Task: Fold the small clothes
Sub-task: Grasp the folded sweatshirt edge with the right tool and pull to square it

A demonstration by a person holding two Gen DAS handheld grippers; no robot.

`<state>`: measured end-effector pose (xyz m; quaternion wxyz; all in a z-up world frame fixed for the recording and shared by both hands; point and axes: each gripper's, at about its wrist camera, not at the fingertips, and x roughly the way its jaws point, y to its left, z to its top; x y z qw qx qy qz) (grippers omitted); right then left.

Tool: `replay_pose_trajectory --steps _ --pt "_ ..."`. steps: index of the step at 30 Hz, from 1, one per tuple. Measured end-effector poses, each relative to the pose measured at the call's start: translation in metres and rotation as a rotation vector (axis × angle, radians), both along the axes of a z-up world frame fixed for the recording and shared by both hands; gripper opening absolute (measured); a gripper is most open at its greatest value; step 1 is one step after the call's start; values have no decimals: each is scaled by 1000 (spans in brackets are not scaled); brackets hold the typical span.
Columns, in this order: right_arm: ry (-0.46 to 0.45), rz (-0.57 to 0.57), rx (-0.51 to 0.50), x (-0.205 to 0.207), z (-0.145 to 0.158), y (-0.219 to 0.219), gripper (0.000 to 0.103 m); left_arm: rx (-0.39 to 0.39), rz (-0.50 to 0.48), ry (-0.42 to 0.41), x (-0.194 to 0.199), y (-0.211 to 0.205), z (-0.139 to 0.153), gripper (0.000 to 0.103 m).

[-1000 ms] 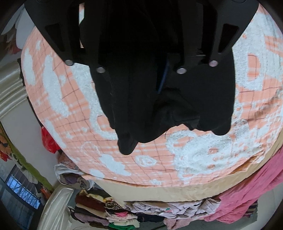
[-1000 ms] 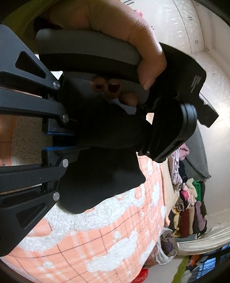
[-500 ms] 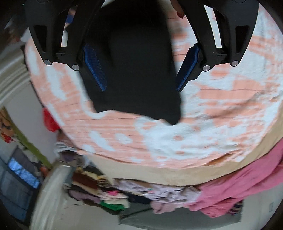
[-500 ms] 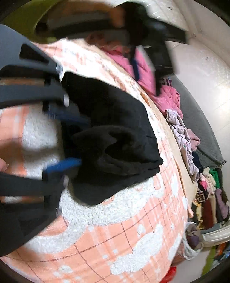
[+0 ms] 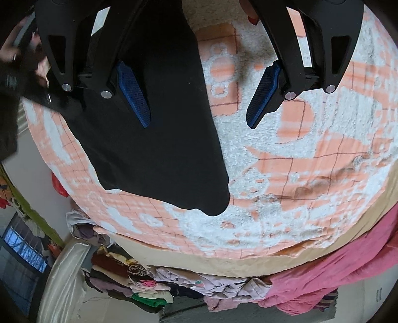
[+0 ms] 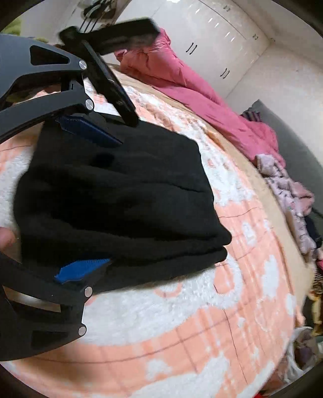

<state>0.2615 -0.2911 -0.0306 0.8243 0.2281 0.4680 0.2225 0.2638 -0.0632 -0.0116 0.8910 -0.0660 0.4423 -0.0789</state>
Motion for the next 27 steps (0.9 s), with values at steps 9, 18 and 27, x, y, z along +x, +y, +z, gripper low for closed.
replay_pose_trajectory --steps 9,18,27 --pt "37 22 37 32 -9 -1 42 1 -21 -1 1 -5 -1 72" --pt "-153 63 -94 19 22 14 22 -9 -37 -10 0 -9 4 72" --pt "-149 47 -212 29 13 7 22 -17 -45 15 1 -14 0 72"
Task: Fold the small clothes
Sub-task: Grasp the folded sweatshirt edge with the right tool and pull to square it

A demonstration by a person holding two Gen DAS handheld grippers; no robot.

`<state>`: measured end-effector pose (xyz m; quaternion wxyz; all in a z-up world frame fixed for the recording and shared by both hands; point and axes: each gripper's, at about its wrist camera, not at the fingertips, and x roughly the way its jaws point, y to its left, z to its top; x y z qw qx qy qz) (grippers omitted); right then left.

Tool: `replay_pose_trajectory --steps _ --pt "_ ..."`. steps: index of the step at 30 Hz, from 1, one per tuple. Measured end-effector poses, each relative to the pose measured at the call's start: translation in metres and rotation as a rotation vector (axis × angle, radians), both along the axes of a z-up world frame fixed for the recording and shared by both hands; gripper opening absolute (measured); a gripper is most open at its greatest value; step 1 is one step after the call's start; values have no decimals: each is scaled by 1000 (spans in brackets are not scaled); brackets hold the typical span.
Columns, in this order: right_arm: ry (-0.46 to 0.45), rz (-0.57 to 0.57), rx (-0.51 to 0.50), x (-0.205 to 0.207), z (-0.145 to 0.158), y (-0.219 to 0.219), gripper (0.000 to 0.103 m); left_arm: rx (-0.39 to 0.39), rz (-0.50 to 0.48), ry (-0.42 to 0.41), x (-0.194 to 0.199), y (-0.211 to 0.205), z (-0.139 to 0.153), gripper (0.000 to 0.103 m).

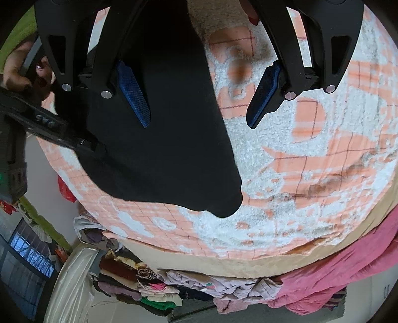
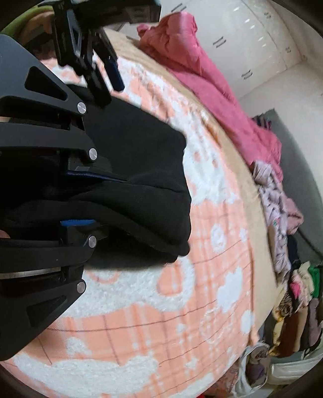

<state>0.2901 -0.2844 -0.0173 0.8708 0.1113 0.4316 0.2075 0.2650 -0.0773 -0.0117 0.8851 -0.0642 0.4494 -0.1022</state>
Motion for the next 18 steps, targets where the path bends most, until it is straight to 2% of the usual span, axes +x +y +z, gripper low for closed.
replay_pose_trajectory --steps 3,6,13,18 --pt "33 -25 19 2 -19 -6 23 4 -4 7 0 -1 -4 72" --pt "36 -43 59 0 -24 -12 27 6 -5 10 -1 -1 -6 72" --pt "21 -57 67 -15 -15 -14 38 7 -3 15 -2 -2 -7 72" --pt "16 -46 99 -28 -10 -17 50 6 -5 15 -2 -2 -7 72"
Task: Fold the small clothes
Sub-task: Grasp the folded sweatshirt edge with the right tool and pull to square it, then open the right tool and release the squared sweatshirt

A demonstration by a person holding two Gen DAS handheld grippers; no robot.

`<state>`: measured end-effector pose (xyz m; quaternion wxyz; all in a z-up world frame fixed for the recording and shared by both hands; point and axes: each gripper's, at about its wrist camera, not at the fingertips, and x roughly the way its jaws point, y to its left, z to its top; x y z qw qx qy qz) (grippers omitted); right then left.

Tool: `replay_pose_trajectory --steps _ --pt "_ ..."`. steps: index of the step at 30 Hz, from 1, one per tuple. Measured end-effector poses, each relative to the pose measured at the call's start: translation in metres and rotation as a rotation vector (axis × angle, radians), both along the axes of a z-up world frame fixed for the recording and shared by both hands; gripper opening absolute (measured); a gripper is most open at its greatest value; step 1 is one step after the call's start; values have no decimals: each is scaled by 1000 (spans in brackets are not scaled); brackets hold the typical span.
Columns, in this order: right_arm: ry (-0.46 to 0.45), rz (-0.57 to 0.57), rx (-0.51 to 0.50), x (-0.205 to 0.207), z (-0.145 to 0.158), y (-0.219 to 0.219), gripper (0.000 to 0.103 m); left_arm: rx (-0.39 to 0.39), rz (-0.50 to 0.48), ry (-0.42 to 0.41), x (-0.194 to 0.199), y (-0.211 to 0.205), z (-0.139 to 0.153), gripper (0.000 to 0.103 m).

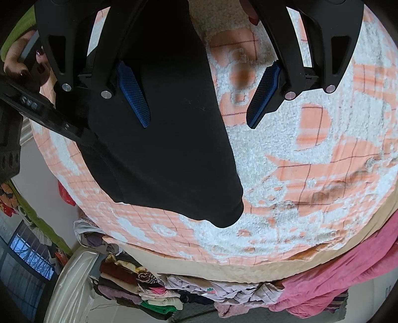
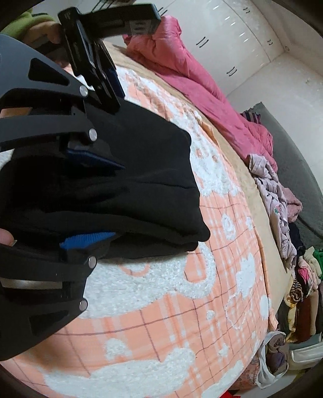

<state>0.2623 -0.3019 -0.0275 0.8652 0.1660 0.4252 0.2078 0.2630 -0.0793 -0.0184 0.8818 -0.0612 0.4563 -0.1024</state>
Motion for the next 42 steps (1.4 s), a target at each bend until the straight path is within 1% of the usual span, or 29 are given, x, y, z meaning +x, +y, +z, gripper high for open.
replay_pose_trajectory --steps 2,6,9,10,11,12,14,17,20,22,23,24,26,27,35,36,38,41,42 --pt "-2 1 9 -6 2 -2 50 -1 -2 0 -1 0 0 72" --pt "-8 6 20 -19 3 -5 54 -9 -11 -5 -7 -2 1 72" --pt "-4 10 16 -25 1 -5 53 -16 -19 -1 -13 -4 1 72" --pt "3 9 16 -26 -1 -5 50 -14 -22 -1 -15 -5 1 72" --pt "4 6 16 -28 -2 -5 33 -13 -25 -2 -18 -6 1 72" --pt "0 9 22 -30 -2 -6 26 -14 -29 -3 -19 -7 1 72" --pt "-16 8 2 -34 1 -5 22 -13 -35 -4 -23 -8 1 72" --pt "-55 -9 -19 -43 12 -7 22 -14 -44 -9 -27 -9 4 72" --pt "-55 -20 -91 -43 8 -5 22 -8 -57 -11 -30 -11 4 72" --pt "-31 -24 -104 -41 -3 -4 30 3 -53 -2 -30 -13 0 72" --pt "-21 -44 -107 -40 -8 -5 38 1 -51 1 -30 -13 -2 72" --pt "-15 -57 -103 -41 -10 -7 44 0 -48 3 -31 -13 -2 72" --pt "-17 -78 -90 -43 -10 -10 46 2 -47 1 -31 -13 -2 72" --pt "-22 -86 -99 -46 -9 -10 49 5 -46 1 -31 -13 -2 72" --pt "-75 -112 -205 -62 2 0 62 9 -40 3 -31 -12 0 72" --pt "-80 -113 -212 -65 3 1 68 10 -40 3 -32 -12 0 72" --pt "-91 -122 -216 -69 6 1 74 7 -39 2 -33 -12 1 72" --pt "-100 -127 -220 -73 10 0 75 6 -37 4 -34 -12 1 72" --pt "-103 -130 -225 -74 11 0 78 4 -37 5 -35 -12 1 72"
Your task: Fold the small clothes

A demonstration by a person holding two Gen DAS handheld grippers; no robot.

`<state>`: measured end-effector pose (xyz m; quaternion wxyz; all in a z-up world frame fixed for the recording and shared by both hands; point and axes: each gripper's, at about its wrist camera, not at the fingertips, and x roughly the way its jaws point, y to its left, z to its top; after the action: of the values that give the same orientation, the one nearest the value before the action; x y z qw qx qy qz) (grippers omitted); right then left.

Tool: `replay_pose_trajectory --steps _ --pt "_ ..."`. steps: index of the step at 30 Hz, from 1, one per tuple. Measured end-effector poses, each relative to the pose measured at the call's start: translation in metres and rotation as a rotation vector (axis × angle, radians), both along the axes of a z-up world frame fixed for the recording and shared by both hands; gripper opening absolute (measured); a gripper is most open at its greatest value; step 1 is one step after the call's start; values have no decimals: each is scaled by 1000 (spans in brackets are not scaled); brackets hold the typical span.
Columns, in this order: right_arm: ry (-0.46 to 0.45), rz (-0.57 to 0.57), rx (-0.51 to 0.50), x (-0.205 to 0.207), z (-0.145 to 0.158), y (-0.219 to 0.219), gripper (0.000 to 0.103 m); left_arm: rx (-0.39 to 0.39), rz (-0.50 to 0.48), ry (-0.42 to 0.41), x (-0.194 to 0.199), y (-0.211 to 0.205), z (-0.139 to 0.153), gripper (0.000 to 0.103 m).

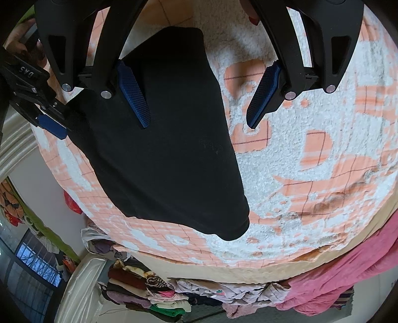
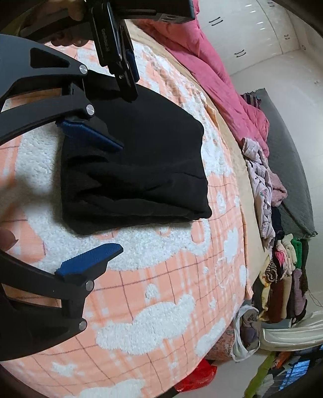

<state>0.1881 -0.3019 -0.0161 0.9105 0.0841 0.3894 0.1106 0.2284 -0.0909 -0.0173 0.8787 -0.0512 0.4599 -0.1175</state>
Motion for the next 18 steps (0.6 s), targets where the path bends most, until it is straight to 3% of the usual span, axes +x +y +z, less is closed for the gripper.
replay_pose_trajectory --steps 4,6,10,12,18 --pt "-19 -11 -13 -6 7 0 81 -1 1 -6 -4 1 3 72" --pt "-27 -17 -10 -9 10 -1 94 1 3 -13 -7 2 6 72" --pt "-48 -30 -5 -16 18 -2 94 -2 11 -25 -11 6 11 72" --pt "-58 -34 -6 -19 21 -3 96 -2 15 -31 -13 7 14 80" --pt "-104 -48 -16 -28 32 -3 98 7 18 -71 -24 10 27 85"
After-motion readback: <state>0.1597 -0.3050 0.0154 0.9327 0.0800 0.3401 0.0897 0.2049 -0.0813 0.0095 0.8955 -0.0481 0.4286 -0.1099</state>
